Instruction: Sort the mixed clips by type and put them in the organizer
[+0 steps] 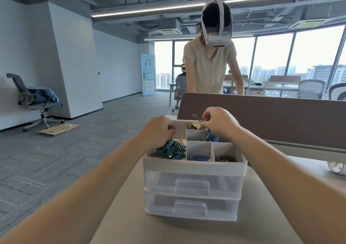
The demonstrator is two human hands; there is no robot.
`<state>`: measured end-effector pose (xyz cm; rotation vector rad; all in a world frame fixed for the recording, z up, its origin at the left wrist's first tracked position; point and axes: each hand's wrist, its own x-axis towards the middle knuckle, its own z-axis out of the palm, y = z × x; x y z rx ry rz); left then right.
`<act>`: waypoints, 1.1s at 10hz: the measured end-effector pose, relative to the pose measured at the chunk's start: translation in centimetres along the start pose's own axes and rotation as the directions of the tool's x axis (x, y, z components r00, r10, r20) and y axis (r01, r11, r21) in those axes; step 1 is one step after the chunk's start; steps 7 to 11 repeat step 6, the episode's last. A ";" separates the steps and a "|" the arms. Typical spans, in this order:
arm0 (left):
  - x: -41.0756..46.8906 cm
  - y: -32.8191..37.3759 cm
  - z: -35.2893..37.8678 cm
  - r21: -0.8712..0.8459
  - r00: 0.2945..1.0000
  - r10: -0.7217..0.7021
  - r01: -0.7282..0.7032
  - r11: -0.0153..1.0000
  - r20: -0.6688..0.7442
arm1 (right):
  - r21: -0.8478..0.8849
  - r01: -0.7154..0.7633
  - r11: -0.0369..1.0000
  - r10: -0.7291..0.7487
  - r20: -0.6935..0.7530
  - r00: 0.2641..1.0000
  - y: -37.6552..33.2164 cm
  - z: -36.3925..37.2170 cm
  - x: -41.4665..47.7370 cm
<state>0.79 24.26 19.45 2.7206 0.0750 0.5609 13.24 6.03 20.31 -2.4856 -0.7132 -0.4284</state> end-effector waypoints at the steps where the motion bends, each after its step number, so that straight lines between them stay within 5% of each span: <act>1: 0.5 0.5 -0.3 -0.028 0.998 0.042 -0.043 0.999 -0.049 | -0.037 -0.025 0.999 0.025 0.005 1.000 -0.2 0.5 1.0; 5: 1.0 0.5 0.4 -0.062 0.993 0.095 -0.100 0.993 -0.075 | -0.105 -0.073 0.992 0.086 0.132 0.987 -0.4 1.7 1.8; 11: 0.9 0.8 0.3 -0.088 0.993 0.068 -0.076 0.993 -0.097 | -0.094 -0.072 0.993 0.079 0.076 0.994 -0.5 1.3 1.4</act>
